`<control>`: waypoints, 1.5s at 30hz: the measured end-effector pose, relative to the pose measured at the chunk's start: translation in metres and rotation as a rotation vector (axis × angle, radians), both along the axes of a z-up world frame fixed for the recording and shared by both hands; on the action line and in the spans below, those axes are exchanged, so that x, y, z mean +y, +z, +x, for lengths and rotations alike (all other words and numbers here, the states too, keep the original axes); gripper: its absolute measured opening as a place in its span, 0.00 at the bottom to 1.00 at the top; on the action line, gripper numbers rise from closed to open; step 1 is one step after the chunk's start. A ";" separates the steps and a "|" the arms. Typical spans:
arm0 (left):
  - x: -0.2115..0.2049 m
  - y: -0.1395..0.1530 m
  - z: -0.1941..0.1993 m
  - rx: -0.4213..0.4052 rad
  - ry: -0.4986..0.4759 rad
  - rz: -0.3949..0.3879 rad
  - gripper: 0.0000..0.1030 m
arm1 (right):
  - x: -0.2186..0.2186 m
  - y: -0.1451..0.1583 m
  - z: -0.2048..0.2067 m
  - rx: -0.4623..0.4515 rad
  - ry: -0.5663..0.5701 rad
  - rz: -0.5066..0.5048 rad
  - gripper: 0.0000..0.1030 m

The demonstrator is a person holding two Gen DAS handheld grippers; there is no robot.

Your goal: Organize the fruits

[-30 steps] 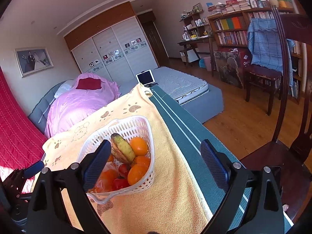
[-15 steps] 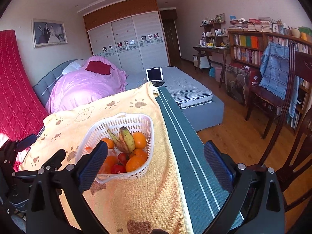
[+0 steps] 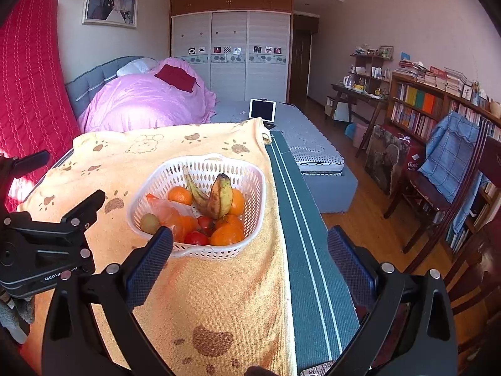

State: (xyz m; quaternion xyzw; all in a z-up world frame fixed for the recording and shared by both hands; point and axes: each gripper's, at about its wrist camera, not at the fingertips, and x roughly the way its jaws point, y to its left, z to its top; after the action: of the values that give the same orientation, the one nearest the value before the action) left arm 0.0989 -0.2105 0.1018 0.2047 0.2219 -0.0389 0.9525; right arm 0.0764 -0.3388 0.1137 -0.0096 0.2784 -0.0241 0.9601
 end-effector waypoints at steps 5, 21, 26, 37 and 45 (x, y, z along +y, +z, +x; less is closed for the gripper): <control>0.003 -0.001 0.000 -0.007 0.003 0.000 0.95 | -0.001 -0.003 -0.001 0.004 0.001 -0.006 0.97; 0.002 -0.008 -0.001 0.011 -0.004 -0.003 0.95 | -0.005 -0.012 0.002 0.009 -0.025 0.009 0.97; 0.000 -0.010 -0.001 0.014 -0.006 0.003 0.95 | -0.003 -0.015 0.006 0.022 -0.024 0.006 0.97; -0.003 -0.015 0.001 0.018 -0.011 0.027 0.95 | 0.001 -0.021 0.010 0.027 -0.016 0.007 0.97; -0.004 -0.017 0.003 0.022 -0.015 0.029 0.95 | 0.002 -0.024 0.010 0.029 -0.014 0.005 0.97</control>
State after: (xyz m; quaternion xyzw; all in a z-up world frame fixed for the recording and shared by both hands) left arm 0.1014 -0.2142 0.0848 0.2195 0.2312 -0.0449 0.9468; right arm 0.0865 -0.3364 0.0900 -0.0055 0.2923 -0.0300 0.9558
